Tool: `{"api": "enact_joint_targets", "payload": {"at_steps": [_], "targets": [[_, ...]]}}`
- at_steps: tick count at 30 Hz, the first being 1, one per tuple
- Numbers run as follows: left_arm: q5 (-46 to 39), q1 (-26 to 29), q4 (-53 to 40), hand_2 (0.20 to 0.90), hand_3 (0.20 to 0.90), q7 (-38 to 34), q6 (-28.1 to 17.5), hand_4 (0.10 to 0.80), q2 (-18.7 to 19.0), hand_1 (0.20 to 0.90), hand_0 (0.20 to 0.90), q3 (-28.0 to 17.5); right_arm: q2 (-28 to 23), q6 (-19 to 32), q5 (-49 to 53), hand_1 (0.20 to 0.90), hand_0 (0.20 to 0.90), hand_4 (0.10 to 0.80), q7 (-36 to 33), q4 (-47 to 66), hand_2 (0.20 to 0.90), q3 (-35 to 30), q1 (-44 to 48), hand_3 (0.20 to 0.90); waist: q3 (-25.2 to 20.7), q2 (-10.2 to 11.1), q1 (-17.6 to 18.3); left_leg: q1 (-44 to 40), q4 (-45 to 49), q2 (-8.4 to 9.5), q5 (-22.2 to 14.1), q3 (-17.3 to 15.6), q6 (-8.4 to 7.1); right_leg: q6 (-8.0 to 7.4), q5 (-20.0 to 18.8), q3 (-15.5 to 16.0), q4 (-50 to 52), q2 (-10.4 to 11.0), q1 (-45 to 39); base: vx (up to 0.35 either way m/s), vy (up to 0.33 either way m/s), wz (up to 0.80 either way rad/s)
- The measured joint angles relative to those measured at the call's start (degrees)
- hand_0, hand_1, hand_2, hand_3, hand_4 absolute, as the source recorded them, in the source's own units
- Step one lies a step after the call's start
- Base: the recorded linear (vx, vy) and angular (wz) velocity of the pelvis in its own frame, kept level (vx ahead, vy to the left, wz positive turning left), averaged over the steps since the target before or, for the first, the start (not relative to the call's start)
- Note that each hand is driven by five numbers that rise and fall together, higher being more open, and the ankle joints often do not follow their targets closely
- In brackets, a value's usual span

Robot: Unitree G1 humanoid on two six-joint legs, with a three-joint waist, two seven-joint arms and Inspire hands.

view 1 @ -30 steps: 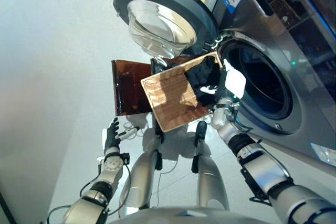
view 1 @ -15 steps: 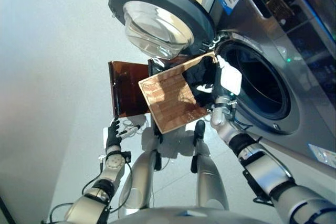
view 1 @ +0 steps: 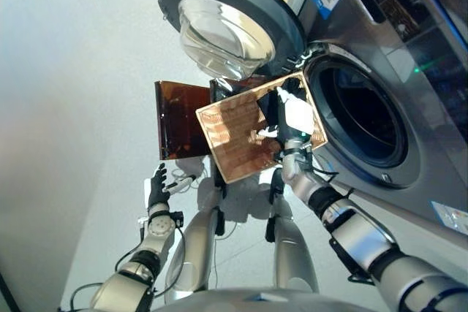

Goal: Pick up the clothes and place them into the washing machine

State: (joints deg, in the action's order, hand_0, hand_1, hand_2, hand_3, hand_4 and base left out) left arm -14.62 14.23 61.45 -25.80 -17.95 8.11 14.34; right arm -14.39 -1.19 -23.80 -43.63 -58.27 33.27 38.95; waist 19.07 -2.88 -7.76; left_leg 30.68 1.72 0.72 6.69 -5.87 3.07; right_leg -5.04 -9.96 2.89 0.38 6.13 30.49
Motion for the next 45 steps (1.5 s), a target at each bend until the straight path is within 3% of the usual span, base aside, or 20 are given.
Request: {"api": "enact_joint_targets", "payload": {"at_steps": [11, 16, 22, 42, 43, 44, 45], "targets": [[-5.4, -1.0, -9.1, 0.9, 0.9, -0.4, -2.0, 0.8, 1.1, 0.9, 0.9, 0.4, -0.4, -0.4, -0.4, 0.9, 0.9, 0.8, 0.0, -5.8, 0.9, -0.3, 2.9, 0.9, 0.8, -0.1, -1.3, 2.1, -0.2, 0.05, 0.3, 1.2, -0.08, 0.0, 0.0, 1.0, -0.8, 0.1, 1.1, -0.014, 0.003, 0.05], [-6.6, -0.2, -13.6, 0.9, 0.9, -0.4, -3.3, 0.8, 2.5, 0.9, 0.9, 0.3, -2.3, -1.7, -0.4, 0.9, 0.9, 0.8, -0.1, -6.7, 0.9, -2.0, 6.9, 0.9, 4.9, -1.3, -1.8, 3.1, -0.3, 0.03, 0.6, 1.4, -0.12, 0.0, -0.1, 1.1, -1.0, 0.0, 2.0, -0.013, 0.004, 0.01], [-7.7, 0.3, -14.1, 0.9, 0.9, -0.4, -3.4, 0.8, 2.6, 0.9, 0.9, 0.3, -4.1, -3.9, -0.4, 0.9, 0.9, 0.8, -0.2, -8.9, 0.9, -3.5, 10.0, 0.9, 7.8, -1.9, -2.6, 3.8, -1.2, 0.01, 1.0, 1.7, 0.15, -0.09, -0.4, 1.2, -1.8, 0.0, 2.5, -0.01, 0.01, 0.04], [-8.7, 3.0, -16.2, 0.9, 0.9, -0.3, -3.7, 0.8, 3.0, 0.9, 0.9, 0.3, -6.7, -6.4, -5.0, 0.9, 0.9, 0.8, 0.6, -17.8, 0.9, 0.5, 19.9, 0.9, 9.7, -2.9, -2.7, 7.2, -2.9, 0.02, 2.3, 3.0, -0.11, -0.78, -1.3, 2.1, -2.6, 0.0, 5.6, -0.007, -0.003, 0.03], [-8.7, 3.1, -16.2, 0.9, 0.9, -0.3, -3.7, 0.8, 3.0, 0.9, 0.9, 0.2, -6.8, -6.4, -5.0, 0.458, 0.458, 0.484, 1.0, -18.0, 0.458, 0.8, 20.6, 0.458, 9.7, -2.9, -2.7, 7.6, -2.9, 0.02, 2.3, 3.0, -0.34, -0.78, -1.3, 2.1, -2.6, 0.0, 6.1, 0.0, 0.0, 0.0], [-8.7, 3.2, -16.2, 0.9, 0.9, -0.3, -3.7, 0.8, 3.0, 0.9, 0.9, 0.2, -7.0, -6.4, -5.0, 0.42, 0.42, 0.457, 1.0, -18.0, 0.42, 0.9, 20.8, 0.42, 9.7, -3.0, -2.7, 7.8, -2.9, 0.03, 2.4, 3.0, -0.38, -0.78, -1.3, 2.1, -2.6, 0.0, 6.2, 0.0, 0.0, 0.0], [-8.9, 3.3, -16.2, 0.9, 0.9, -0.3, -3.7, 0.8, 3.0, 0.9, 0.9, 0.2, -7.3, -6.4, -5.0, 0.2, 0.2, 0.3, 1.0, -18.0, 0.2, 1.0, 21.2, 0.2, 9.9, -3.1, -2.6, 8.0, -2.9, 0.03, 2.6, 3.1, -0.48, -0.78, -1.3, 2.1, -2.6, 0.0, 6.4, -0.01, 0.005, 0.03]]}}
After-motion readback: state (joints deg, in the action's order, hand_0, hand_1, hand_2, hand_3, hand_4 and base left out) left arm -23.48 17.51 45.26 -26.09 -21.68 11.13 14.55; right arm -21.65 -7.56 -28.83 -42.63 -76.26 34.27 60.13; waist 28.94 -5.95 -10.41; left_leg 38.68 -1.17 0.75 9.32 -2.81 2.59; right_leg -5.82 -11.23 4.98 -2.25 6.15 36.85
